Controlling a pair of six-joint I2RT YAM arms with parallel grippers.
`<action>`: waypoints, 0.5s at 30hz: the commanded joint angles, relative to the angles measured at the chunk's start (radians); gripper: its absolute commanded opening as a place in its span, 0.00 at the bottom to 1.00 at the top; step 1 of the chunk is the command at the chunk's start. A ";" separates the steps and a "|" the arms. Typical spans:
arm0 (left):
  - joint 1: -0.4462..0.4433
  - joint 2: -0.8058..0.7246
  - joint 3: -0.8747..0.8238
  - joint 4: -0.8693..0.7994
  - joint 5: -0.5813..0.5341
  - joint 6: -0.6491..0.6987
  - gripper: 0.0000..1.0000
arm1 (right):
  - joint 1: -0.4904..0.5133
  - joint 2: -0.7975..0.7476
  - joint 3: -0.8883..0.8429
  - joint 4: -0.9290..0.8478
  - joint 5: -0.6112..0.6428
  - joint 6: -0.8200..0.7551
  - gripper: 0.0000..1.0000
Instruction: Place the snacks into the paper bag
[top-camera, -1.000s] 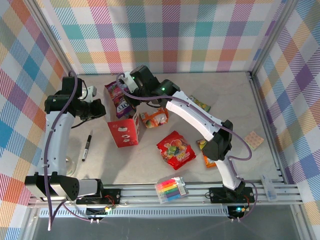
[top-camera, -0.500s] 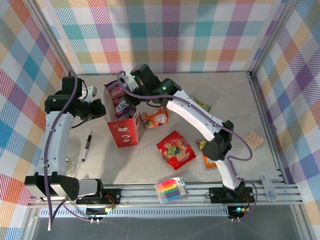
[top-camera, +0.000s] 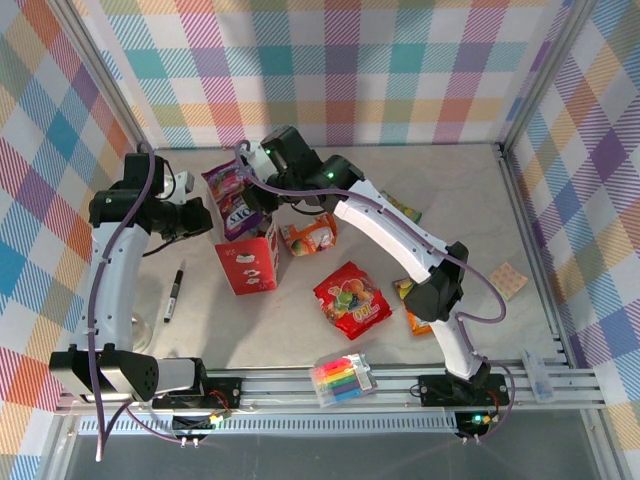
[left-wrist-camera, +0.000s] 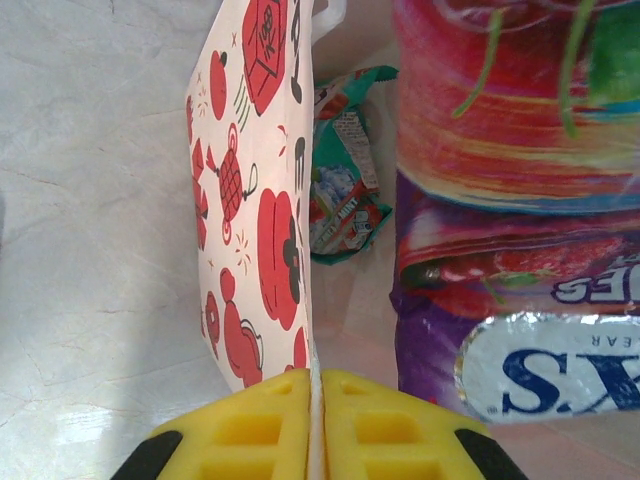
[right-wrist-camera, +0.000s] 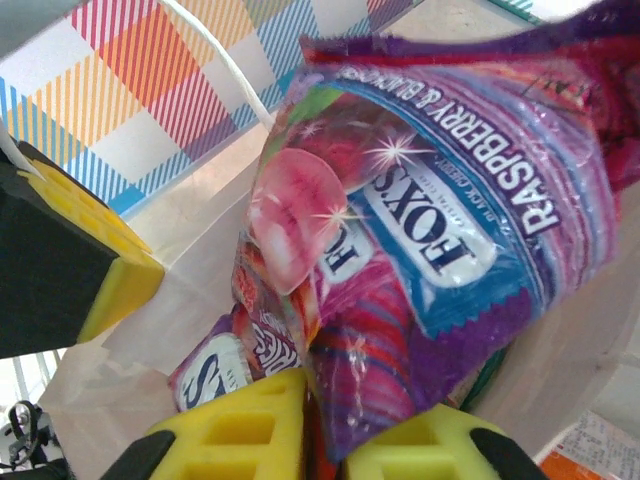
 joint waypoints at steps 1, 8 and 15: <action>0.012 -0.011 0.007 0.006 0.019 -0.001 0.11 | 0.006 0.012 0.043 -0.002 -0.033 0.011 0.18; 0.013 -0.008 0.006 0.007 0.020 0.000 0.11 | 0.006 0.003 0.046 -0.017 -0.047 0.020 0.30; 0.013 -0.006 0.000 0.012 0.027 -0.001 0.11 | 0.006 -0.056 0.045 -0.031 -0.046 -0.010 0.32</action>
